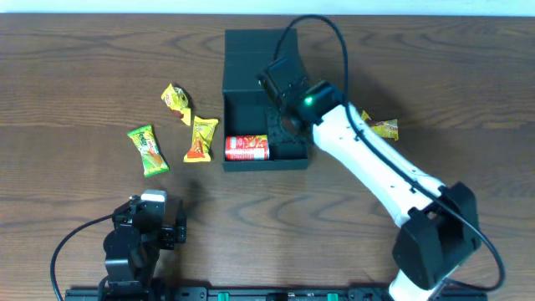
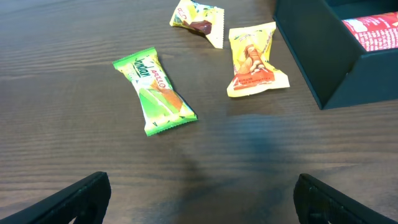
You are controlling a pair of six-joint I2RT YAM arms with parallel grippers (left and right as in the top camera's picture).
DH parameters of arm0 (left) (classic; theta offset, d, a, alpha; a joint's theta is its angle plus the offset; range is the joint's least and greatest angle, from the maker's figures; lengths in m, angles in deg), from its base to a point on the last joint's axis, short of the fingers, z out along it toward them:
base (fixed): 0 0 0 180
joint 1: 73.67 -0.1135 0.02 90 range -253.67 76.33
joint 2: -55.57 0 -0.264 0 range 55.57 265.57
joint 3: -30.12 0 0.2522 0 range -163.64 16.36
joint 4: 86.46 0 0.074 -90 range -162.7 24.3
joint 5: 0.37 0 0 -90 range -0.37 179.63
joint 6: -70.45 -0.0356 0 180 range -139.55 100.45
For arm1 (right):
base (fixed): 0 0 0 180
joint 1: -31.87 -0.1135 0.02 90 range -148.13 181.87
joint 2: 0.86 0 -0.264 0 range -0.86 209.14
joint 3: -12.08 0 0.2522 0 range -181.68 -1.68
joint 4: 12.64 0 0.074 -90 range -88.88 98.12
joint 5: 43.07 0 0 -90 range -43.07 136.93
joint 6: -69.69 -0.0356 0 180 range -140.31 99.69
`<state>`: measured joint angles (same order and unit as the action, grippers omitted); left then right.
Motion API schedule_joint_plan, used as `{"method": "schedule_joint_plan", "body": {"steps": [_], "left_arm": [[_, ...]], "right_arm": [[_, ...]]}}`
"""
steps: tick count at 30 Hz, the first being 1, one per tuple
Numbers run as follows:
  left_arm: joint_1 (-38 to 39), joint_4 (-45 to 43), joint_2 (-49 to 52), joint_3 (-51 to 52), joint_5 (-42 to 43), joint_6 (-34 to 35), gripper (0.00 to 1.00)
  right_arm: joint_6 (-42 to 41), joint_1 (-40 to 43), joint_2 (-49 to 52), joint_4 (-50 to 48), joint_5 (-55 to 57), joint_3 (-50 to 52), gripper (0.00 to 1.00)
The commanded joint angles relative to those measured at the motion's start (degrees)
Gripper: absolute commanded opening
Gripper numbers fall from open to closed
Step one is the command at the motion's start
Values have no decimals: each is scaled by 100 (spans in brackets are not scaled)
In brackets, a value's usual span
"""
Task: Pack container
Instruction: 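Carry the biscuit pack into the box beside the can and release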
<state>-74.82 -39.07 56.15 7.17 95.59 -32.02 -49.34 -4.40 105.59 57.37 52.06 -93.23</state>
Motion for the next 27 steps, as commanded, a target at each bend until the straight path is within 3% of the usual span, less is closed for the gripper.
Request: {"method": "schedule_joint_plan", "body": {"steps": [1,18,22,25,27], "left_arm": [[-33,-2,-37,42,-20,-22,95],[-33,-2,-37,42,-20,-22,95],[-33,-2,-37,42,-20,-22,95],[-33,-2,-37,42,-20,-22,95],[-33,-2,-37,42,-20,-22,95]], "right_arm": [[-809,-55,20,-273,219,501,41],[-817,-96,485,-592,221,885,40],[-815,-94,525,-595,332,887,46],[-796,-94,525,-608,409,885,61],[-752,-94,525,-621,407,885,61]]}}
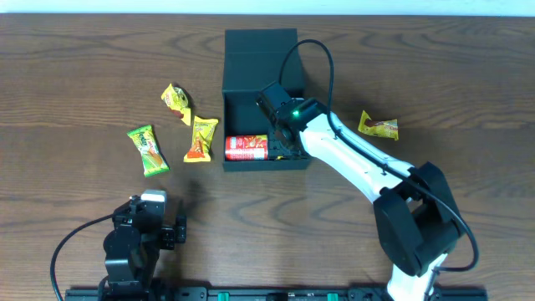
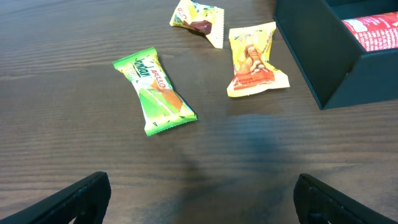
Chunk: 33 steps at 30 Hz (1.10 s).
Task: Pack container
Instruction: 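Carry the biscuit pack into the box beside the can and release, then move the right gripper to the yellow wrapped snack and grasp it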
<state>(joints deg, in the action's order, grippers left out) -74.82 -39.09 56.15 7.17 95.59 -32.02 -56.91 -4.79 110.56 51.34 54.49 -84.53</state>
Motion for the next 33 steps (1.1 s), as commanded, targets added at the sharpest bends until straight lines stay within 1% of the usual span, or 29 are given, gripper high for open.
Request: {"method": "schedule_joint_plan", "body": {"steps": [1,5,9,11,15,18,21,23,26,29,33], "left_arm": [[-33,0,-37,42,-20,-22,95],[-33,0,-37,42,-20,-22,95],[-33,0,-37,42,-20,-22,95],[-33,0,-37,42,-20,-22,95],[-33,0,-37,42,-20,-22,95],[-33,0,-37,42,-20,-22,95],[-33,0,-37,42,-20,-22,95],[-33,0,-37,42,-20,-22,95],[-33,0,-37,42,-20,-22,95],[-33,0,-37,42,-20,-22,95],[-33,0,-37,42,-20,-22,95]], "right_arm": [[2,-55,28,-31,164,15,62],[2,-55,28,-55,155,13,63],[76,-48,22,-52,127,-92,62],[181,-48,-4,24,125,-284,61],[431,-48,-96,348,127,-1086,61],[831,-55,-144,398,90,-1668,64],[1342,-52,-144,284,111,-1873,72],[1440,31,-144,332,398,-1873,72],[1469,378,-144,549,697,-1873,72],[2063,955,-142,603,702,-1871,73],[3965,1867,-50,625,702,-1860,76]]}}
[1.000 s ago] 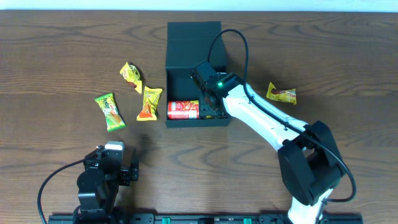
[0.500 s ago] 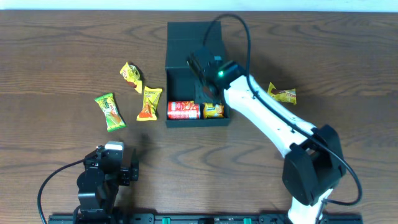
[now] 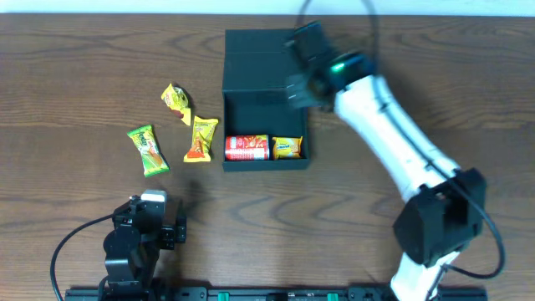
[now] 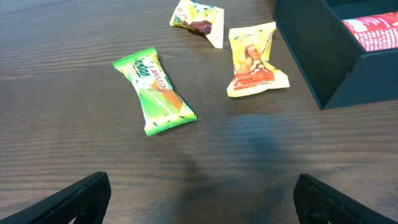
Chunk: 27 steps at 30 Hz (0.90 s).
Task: Pack container
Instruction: 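Move the right gripper to the yellow wrapped snack and grasp it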
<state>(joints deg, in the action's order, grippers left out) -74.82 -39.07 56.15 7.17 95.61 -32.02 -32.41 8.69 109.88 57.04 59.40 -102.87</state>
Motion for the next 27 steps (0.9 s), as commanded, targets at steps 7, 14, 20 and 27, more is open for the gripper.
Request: {"method": "schedule_joint_plan", "body": {"steps": [7,14,20,27], "left_arm": [[-33,-2,-37,42,-22,-22,95],[-33,-2,-37,42,-22,-22,95],[-33,-2,-37,42,-22,-22,95],[-33,-2,-37,42,-22,-22,95]], "right_arm": [[3248,1722,389,337,-501,-24,84],[3875,2107,1001,636,-693,-24,91],[4138,2103,1508,916,-1097,-20,90],[4155,2107,1534,649,-1038,431,86]]}}
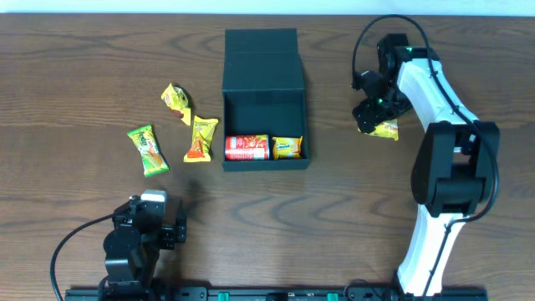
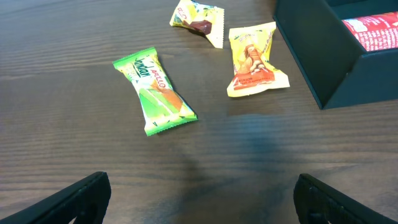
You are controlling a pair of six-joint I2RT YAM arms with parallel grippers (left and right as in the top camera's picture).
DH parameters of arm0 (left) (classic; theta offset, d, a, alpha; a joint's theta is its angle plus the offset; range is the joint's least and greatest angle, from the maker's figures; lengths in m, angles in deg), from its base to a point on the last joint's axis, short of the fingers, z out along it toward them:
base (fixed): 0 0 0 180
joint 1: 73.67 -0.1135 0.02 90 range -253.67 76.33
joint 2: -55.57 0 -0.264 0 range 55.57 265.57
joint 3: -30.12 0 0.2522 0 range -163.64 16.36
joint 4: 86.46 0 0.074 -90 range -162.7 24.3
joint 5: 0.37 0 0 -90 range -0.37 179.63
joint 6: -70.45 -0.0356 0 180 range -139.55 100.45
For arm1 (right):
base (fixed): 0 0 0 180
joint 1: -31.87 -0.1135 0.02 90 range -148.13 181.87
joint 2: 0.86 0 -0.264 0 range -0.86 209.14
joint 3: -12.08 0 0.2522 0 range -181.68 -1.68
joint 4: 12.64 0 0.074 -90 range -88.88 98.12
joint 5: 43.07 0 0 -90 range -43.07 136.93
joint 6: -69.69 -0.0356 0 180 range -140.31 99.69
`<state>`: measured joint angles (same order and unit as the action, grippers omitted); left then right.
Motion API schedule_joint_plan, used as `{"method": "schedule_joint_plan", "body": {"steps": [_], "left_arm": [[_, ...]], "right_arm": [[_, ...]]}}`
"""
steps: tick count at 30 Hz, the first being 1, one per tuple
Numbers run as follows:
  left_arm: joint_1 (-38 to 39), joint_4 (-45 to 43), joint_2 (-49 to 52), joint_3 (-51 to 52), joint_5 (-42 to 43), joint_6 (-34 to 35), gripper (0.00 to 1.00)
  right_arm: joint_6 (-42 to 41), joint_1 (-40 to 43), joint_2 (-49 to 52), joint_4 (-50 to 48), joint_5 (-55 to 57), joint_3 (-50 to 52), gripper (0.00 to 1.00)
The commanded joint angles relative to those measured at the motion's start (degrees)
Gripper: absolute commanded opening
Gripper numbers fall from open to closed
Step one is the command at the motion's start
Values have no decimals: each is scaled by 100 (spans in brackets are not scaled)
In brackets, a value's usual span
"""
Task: Pack container
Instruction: 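Move the right gripper to the yellow wrapped snack and grasp it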
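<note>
The black box [image 1: 264, 84] stands open at mid-table, with a red packet [image 1: 247, 148] and a yellow packet [image 1: 288, 148] along its near wall. My right gripper [image 1: 371, 110] is right of the box, directly over a yellow-and-red snack [image 1: 387, 130] and partly covering it; its jaws are hidden from the overhead view. My left gripper [image 2: 202, 199] rests open and empty at the table's near left. Ahead of it lie a green snack [image 2: 155, 92], an orange-yellow snack [image 2: 254, 59] and a crumpled yellow wrapper [image 2: 198, 15].
The box's lid [image 1: 261, 50] lies folded back on the far side. The box's near left wall [image 2: 317, 56] rises at the right of the left wrist view. The right arm's cable loops above the table's far right.
My right gripper has gone from above the box's lid to the table right of the box, over the yellow-and-red snack. The left arm and the loose snacks have not moved.
My right gripper was inside the box's right half beside the red packet, then deeper in it. Afterwards a yellow packet lay beside the red one and the gripper was up over the lid. Now it is at the snack on the right.
</note>
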<state>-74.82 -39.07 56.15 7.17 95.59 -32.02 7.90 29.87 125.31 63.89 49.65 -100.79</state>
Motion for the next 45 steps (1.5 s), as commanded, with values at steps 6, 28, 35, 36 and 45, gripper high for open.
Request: {"method": "schedule_joint_plan", "body": {"steps": [6,28,35,36,45], "left_arm": [[-33,-2,-37,42,-20,-22,95],[-33,-2,-37,42,-20,-22,95],[-33,-2,-37,42,-20,-22,95],[-33,-2,-37,42,-20,-22,95],[-33,-2,-37,42,-20,-22,95]], "right_arm": [[98,-33,-9,-260,-59,566,72],[-1788,-1058,-15,238,-166,-1255,30],[-1740,-1281,-15,560,1163,-1729,53],[-1700,-1204,-15,560,1108,-1615,57],[-1530,-415,-13,4,446,-457,60]]}}
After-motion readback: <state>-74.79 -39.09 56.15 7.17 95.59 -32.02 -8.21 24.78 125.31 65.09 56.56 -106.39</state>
